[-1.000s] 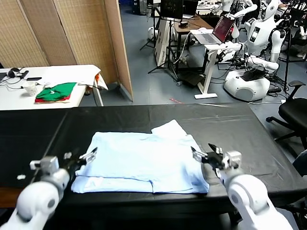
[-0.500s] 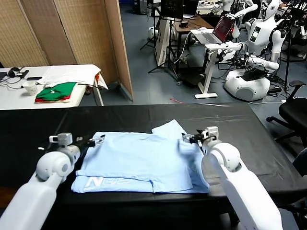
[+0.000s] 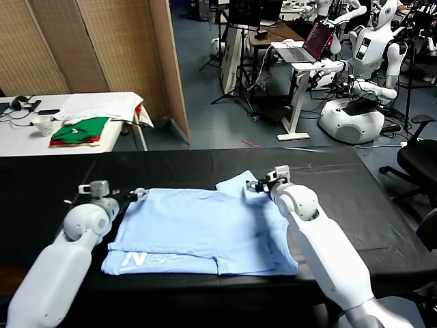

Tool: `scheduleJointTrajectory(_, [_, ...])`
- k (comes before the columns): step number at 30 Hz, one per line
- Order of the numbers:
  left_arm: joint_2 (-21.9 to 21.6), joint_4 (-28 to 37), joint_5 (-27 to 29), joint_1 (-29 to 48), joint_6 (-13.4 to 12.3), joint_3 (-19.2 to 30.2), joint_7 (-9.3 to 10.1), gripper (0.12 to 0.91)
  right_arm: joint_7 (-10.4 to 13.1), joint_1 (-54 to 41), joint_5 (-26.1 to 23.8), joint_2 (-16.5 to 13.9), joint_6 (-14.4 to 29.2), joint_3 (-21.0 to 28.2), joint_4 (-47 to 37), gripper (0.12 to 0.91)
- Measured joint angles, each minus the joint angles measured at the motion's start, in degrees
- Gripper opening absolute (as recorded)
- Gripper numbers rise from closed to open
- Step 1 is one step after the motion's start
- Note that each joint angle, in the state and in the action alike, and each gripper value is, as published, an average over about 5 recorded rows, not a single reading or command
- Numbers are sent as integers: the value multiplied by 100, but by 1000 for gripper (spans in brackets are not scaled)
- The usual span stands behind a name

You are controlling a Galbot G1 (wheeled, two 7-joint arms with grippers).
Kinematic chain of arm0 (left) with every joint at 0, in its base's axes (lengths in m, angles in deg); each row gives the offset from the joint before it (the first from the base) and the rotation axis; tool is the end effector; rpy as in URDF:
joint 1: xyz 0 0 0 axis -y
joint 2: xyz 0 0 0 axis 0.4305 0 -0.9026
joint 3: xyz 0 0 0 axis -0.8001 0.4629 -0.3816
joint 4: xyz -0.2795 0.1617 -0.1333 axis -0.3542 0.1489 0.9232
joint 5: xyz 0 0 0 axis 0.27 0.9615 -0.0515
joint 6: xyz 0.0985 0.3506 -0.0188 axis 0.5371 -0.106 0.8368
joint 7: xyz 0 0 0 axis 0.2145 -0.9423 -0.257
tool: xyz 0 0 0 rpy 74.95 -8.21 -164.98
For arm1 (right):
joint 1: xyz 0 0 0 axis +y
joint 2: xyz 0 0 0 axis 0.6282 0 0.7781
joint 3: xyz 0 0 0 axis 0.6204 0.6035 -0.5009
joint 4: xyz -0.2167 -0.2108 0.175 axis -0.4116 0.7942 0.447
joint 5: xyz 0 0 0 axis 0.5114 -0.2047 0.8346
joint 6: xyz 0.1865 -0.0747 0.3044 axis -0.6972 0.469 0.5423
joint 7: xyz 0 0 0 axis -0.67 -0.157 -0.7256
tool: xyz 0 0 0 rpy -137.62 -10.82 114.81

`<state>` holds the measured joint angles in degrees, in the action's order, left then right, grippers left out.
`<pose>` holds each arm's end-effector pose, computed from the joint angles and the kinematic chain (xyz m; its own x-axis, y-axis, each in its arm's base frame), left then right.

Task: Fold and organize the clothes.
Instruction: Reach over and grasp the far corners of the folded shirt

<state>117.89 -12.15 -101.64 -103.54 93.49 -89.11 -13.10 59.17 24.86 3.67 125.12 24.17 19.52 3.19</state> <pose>0.4203 0.1512 -0.2558 -0.8300 0.0705 0.5532 0.0181 0.9949 -0.0997 0.4864 0.0173 -0.2480 -0.7923 -0.2318 0.5644 -0.2773 0.9608 0.0053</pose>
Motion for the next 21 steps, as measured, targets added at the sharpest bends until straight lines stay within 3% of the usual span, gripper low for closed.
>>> scheduleJointTrajectory(7, [21,214,-10,83,51,-5,-21,890,9,-27,-39,53,0,-4,-135,906])
scheduleJointTrajectory(10, [36,263,9,90,63,2,-44,851,5,-27,-40,55,0,-6,-138,855])
scheduleJointTrajectory(16, [78,326,112,83,48,14,-112,700,-4,21,-40,52,0,-20,-132,525])
scheduleJointTrajectory(21, [60,345,126,61,44,13,-148,451,-10,63,-44,49,0,-51,-111,225])
